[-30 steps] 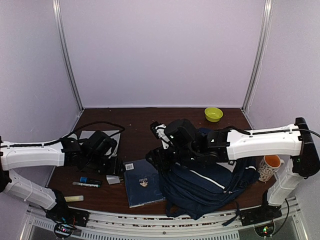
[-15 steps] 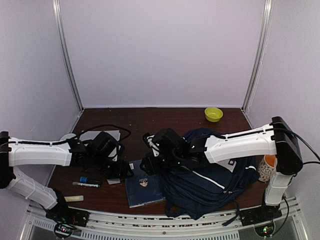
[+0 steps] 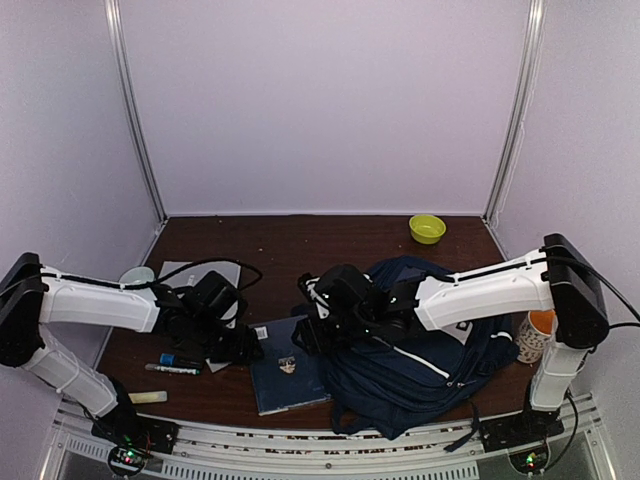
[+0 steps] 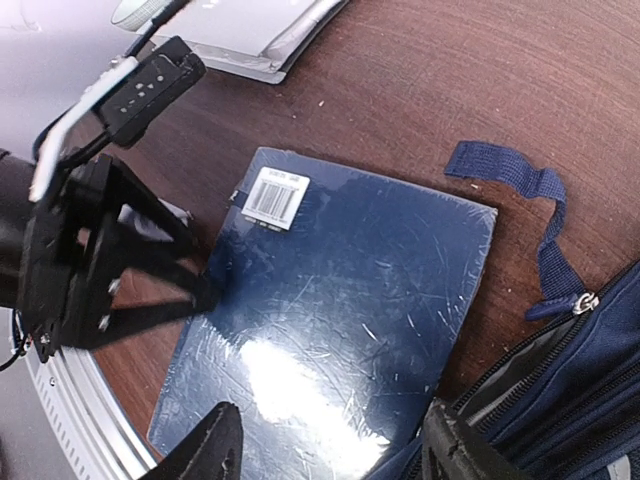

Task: Pack the student bag
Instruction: Move the charger to the center of the board.

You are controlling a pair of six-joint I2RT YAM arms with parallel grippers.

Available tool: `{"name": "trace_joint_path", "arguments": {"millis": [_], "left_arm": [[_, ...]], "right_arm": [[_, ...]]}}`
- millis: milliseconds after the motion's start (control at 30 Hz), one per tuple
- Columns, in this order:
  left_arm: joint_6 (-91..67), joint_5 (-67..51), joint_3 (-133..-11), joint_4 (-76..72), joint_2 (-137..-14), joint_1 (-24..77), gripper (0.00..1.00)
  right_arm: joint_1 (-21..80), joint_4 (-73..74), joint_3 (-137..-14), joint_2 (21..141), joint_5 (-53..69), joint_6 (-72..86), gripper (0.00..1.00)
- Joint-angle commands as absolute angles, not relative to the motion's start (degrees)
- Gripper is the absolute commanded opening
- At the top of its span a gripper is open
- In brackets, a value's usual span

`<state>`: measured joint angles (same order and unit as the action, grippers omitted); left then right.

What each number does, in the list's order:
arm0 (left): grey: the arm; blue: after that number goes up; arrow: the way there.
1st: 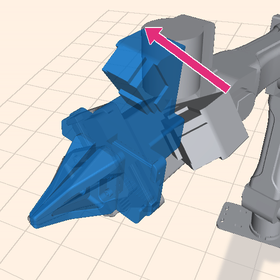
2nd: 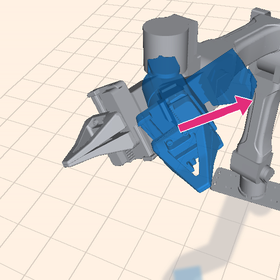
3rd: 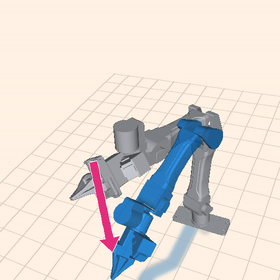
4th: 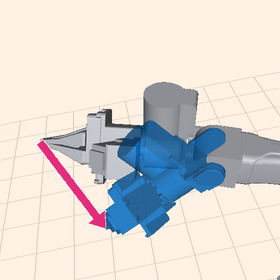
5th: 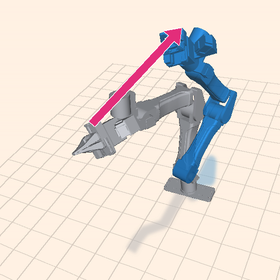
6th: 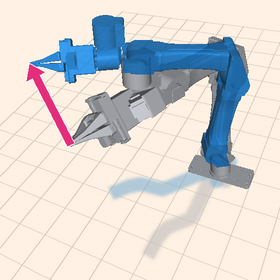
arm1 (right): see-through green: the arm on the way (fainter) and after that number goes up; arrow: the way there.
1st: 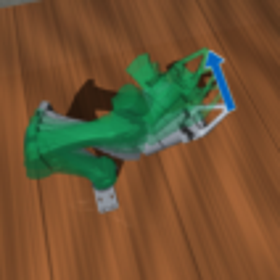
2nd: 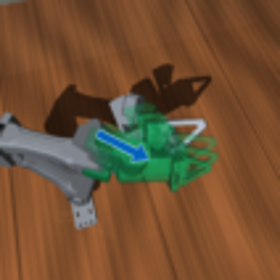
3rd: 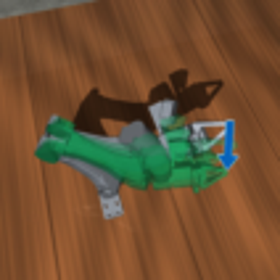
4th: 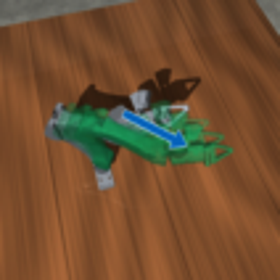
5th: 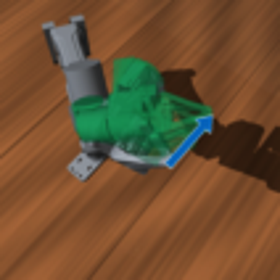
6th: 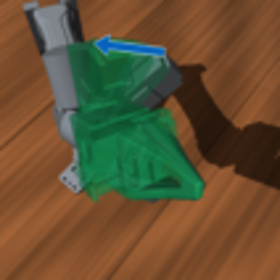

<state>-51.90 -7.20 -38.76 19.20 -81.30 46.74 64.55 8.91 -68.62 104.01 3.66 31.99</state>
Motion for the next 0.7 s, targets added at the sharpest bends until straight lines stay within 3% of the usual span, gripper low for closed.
{"name": "trace_joint_path", "arguments": {"millis": [0,667], "left_arm": [[-50.6,-0.3,-35.9,24.7,-78.7,43.3,0.62],[-54.1,-13.9,-35.8,12.2,-80.4,42.7,0.63]], "right_arm": [[64.3,7.4,-68.0,102.3,4.5,33.1,0.61],[61.6,7.8,-70.1,107.4,6.4,33.7,0.63]]}}
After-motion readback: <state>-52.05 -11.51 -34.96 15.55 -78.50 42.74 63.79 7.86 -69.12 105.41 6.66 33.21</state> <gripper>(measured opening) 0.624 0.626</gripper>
